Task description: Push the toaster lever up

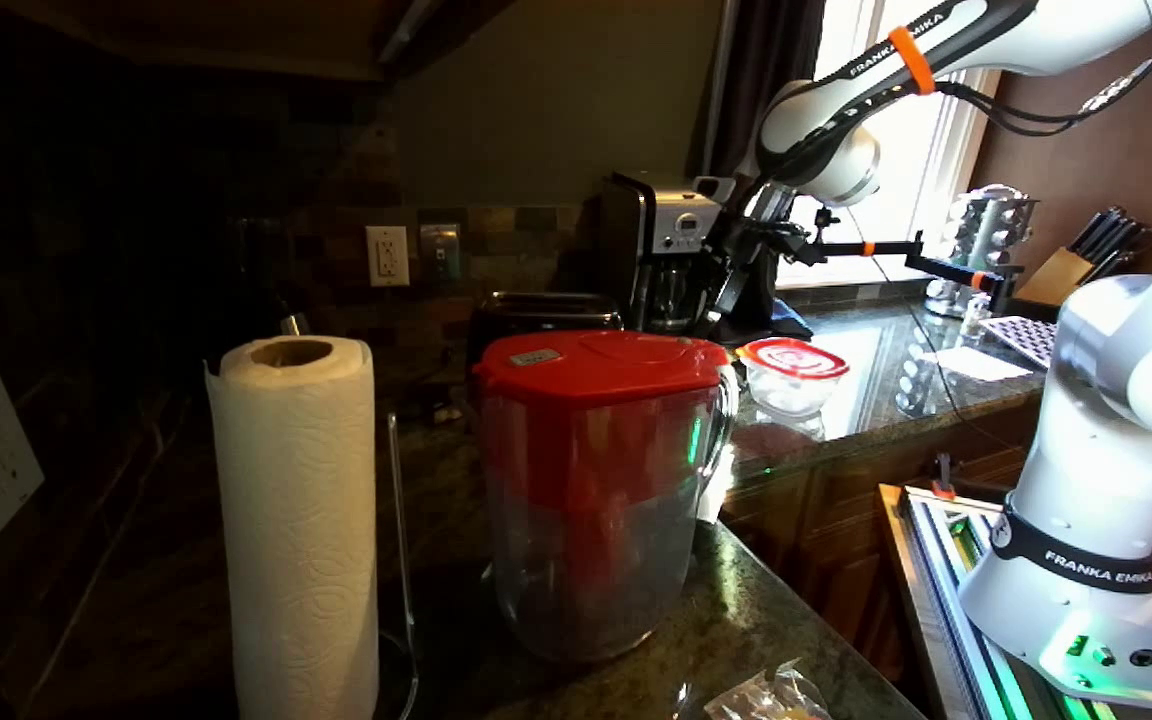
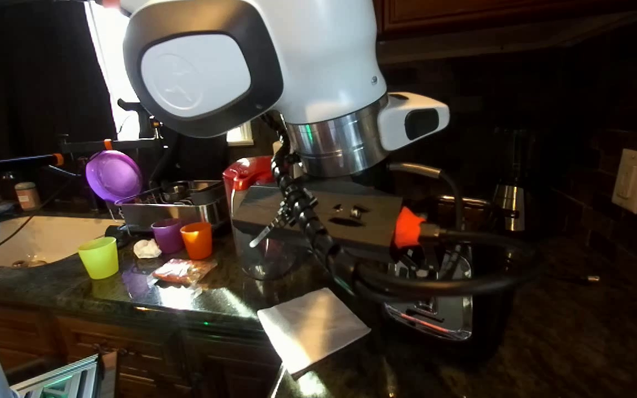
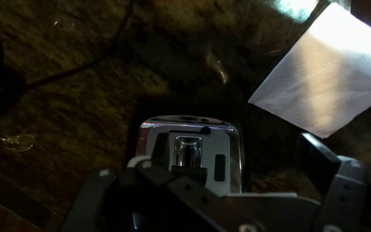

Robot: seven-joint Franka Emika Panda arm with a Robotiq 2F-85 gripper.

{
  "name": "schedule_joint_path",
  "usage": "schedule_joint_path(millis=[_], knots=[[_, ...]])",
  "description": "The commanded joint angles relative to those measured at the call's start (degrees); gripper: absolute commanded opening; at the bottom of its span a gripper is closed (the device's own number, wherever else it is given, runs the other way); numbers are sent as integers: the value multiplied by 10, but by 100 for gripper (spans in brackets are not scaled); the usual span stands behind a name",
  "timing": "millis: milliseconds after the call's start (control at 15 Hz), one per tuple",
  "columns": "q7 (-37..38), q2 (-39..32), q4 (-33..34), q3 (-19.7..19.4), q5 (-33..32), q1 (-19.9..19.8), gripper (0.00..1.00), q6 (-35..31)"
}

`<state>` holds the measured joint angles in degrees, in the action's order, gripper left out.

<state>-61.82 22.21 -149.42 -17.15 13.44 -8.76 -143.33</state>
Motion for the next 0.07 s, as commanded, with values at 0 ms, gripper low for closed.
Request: schedule_joint_path(millis=[0], knots=[[7,2,-1,-11,-9,11,100,0]])
